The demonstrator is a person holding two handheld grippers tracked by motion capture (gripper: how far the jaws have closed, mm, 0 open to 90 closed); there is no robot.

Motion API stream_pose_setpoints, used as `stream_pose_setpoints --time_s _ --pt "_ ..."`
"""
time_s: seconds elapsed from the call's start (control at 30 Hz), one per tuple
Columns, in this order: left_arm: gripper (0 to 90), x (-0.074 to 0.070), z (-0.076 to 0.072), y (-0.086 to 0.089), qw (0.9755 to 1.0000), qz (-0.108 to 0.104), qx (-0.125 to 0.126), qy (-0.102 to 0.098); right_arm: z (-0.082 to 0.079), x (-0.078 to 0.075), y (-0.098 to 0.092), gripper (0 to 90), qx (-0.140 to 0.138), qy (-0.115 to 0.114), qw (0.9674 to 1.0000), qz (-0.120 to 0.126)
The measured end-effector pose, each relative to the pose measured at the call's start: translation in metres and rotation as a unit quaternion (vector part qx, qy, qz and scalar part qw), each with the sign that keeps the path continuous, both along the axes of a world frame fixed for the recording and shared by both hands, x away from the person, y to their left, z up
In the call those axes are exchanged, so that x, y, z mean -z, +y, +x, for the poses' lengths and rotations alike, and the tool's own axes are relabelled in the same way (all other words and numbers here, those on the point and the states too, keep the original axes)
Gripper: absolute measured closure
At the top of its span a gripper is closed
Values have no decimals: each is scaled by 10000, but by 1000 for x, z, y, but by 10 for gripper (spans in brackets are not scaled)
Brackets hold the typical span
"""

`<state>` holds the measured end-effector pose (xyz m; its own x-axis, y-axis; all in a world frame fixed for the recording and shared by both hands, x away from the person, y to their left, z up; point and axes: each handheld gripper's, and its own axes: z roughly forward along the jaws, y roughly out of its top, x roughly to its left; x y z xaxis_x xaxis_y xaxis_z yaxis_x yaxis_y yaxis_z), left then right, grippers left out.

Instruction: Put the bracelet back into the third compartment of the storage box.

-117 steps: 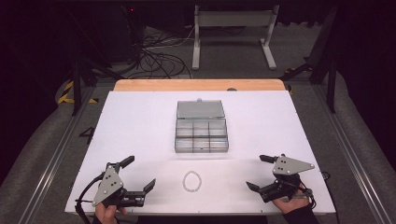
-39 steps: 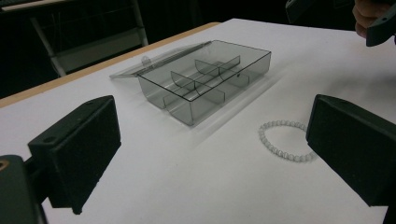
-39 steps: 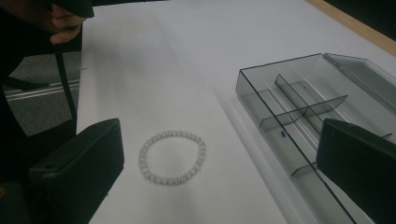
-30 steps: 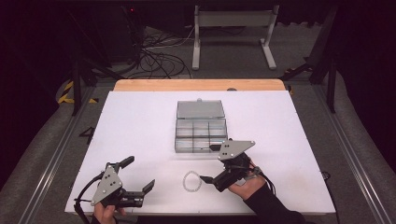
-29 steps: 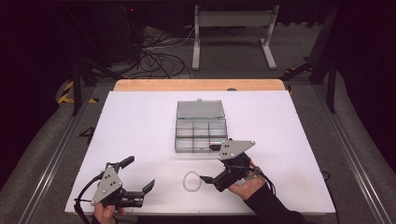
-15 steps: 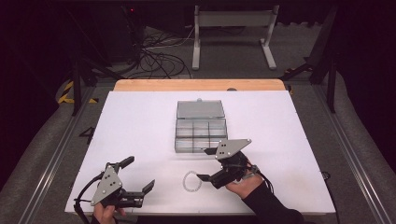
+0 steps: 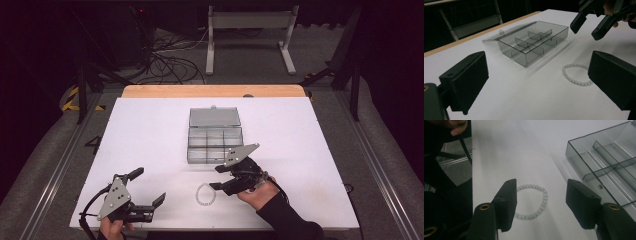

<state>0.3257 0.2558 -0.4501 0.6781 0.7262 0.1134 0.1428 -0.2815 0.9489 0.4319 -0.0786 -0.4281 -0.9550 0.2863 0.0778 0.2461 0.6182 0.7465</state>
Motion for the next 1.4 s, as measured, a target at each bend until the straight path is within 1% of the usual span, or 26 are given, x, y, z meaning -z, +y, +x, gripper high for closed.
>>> stream_pose_setpoints --time_s 0.13,0.2,0.4,0.47,0.5,0.57,0.7,0.73,0.8,0.83,0.93,1.07,1.1,1.13,1.17,1.2,1.33,1.37,1.4 --pt "37 0 0 0 10000 3 0 2 2 3 5 472 -13 77 9998 -164" --pt "37 0 0 0 10000 1 0 9 3 5 8 489 -52 104 9995 -297" --pt "37 0 0 0 10000 15 0 0 4 10 18 540 -95 81 9981 -606" --pt "37 0 0 0 10000 0 4 6 5 14 23 572 -113 84 9969 -773" --pt "37 0 0 0 10000 10 0 2 5 14 23 572 -113 84 9969 -773" --pt "37 0 0 0 10000 15 2 2 5 17 26 589 -103 87 9960 -878" --pt "37 0 0 0 10000 1 2 7 7 22 31 619 -132 126 9947 -1009" --pt "37 0 0 0 10000 0 5 10 8 24 33 636 -194 135 9942 -1048" --pt "37 0 0 0 10000 9 7 1 8 25 35 642 -176 158 9940 -1072" --pt "37 0 0 0 10000 6 8 5 9 28 37 650 -227 193 9928 -1164" --pt "37 0 0 0 10000 10 9 4 10 31 40 658 -235 211 9919 -1228" --pt "37 0 1 1 10000 7 9 1 11 34 44 679 -211 121 9907 -1336" --pt "37 0 1 0 10000 3 9 13 10 35 45 685 -166 110 9902 -1381" --pt "37 0 1 1 10000 30 13 -16 11 35 46 693 -176 93 9894 -1442" --pt "37 0 1 0 10000 36 15 -14 10 37 47 701 -132 88 9896 -1428" --pt "37 0 1 0 10000 29 14 -13 11 37 47 713 -158 61 9885 -1499" --pt "37 0 1 0 10000 18 19 6 11 40 50 768 -134 44 9869 -1606" --pt "38 0 1 0 10000 18 20 7 10 41 51 780 -77 82 9870 -1603" --pt "37 1 1 0 10000 12 18 6 10 41 51 806 -61 56 9870 -1605"
